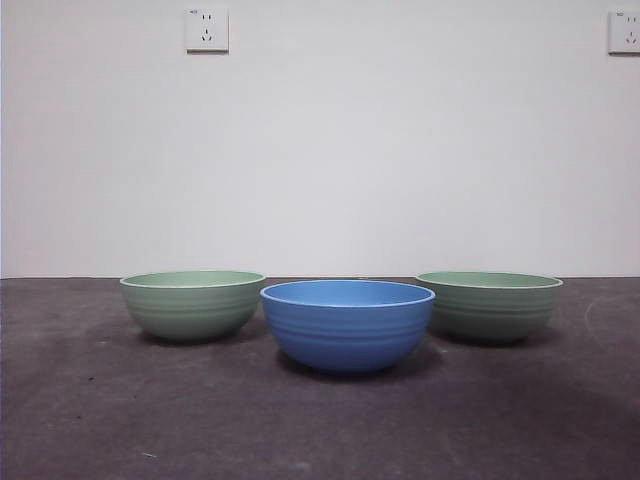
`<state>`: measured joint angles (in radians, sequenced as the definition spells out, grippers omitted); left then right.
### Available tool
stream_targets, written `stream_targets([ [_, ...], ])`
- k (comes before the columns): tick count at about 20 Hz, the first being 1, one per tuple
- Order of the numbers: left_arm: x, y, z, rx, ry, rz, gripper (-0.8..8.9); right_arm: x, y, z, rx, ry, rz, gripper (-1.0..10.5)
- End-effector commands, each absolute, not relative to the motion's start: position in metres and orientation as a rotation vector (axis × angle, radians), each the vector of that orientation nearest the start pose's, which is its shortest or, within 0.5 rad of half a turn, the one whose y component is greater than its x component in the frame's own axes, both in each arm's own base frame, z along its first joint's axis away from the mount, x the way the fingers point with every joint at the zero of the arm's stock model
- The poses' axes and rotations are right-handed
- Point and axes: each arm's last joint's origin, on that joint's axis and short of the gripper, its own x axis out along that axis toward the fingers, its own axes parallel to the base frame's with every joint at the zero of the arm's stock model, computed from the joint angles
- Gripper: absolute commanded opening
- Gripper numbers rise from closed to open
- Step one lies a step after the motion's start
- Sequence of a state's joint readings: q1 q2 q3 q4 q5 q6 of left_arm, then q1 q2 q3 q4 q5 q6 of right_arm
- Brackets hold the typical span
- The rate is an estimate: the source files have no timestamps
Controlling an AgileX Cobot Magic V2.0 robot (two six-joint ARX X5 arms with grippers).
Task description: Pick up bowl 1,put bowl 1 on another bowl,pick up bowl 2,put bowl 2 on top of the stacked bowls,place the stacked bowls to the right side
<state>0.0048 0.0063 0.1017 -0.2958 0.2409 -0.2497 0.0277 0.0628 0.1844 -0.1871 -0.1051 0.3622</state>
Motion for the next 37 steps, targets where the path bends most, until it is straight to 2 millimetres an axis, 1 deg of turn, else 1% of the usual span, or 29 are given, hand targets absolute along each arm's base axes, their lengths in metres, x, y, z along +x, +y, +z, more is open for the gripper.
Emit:
stream_targets([
  [1, 0.084, -0.007, 0.182, -0.312, 0.224, -0.232, -0.06, 0.089, 0.006, 0.218, 0.369, 0.122, 0.129, -0.1],
  [7, 0.076, -0.010, 0.211, -0.327, 0.235, -0.327, -0.06, 0.092, 0.010, 0.256, 0.277, 0.298, 0.248, -0.1],
  [11, 0.072, -0.010, 0.230, -0.320, 0.274, -0.343, -0.06, 0.095, 0.012, 0.280, 0.212, 0.415, 0.306, -0.1],
  [15, 0.073, -0.012, 0.251, -0.286, 0.341, -0.414, -0.06, 0.099, 0.014, 0.303, 0.158, 0.512, 0.361, -0.1],
  [18, 0.076, -0.014, 0.266, -0.265, 0.392, -0.468, -0.06, 0.102, 0.016, 0.316, 0.130, 0.584, 0.398, -0.1],
  [21, 0.080, -0.015, 0.280, -0.248, 0.449, -0.513, -0.06, 0.104, 0.018, 0.324, 0.077, 0.656, 0.430, -0.1],
  [25, 0.087, -0.016, 0.294, -0.223, 0.539, -0.577, -0.06, 0.103, 0.020, 0.328, 0.049, 0.755, 0.459, -0.1],
  [28, 0.093, -0.017, 0.301, -0.197, 0.608, -0.610, -0.06, 0.103, 0.020, 0.326, 0.042, 0.788, 0.465, -0.1],
  [30, 0.097, -0.017, 0.302, -0.203, 0.634, -0.609, -0.05, 0.103, 0.020, 0.326, 0.045, 0.789, 0.463, 0.1],
  [31, 0.098, -0.017, 0.301, -0.206, 0.641, -0.608, 0.03, 0.103, 0.020, 0.326, 0.053, 0.791, 0.458, 0.5],
  [32, 0.099, -0.017, 0.301, -0.214, 0.648, -0.604, 0.45, 0.104, 0.020, 0.325, 0.061, 0.797, 0.453, 1.8],
  [33, 0.099, -0.017, 0.300, -0.221, 0.654, -0.602, 1.94, 0.104, 0.020, 0.325, 0.065, 0.801, 0.450, 3.3],
  [34, 0.100, -0.017, 0.300, -0.222, 0.657, -0.599, 4.07, 0.105, 0.020, 0.325, 0.070, 0.806, 0.448, 4.7],
  [35, 0.100, -0.017, 0.300, -0.221, 0.657, -0.597, 5.72, 0.106, 0.020, 0.324, 0.071, 0.809, 0.448, 5.6],
  [36, 0.100, -0.017, 0.300, -0.223, 0.658, -0.597, 5.97, 0.107, 0.021, 0.324, 0.071, 0.813, 0.448, 5.7],
  [37, 0.100, -0.017, 0.300, -0.237, 0.662, -0.592, 5.97, 0.108, 0.021, 0.324, 0.072, 0.819, 0.447, 5.7],
])
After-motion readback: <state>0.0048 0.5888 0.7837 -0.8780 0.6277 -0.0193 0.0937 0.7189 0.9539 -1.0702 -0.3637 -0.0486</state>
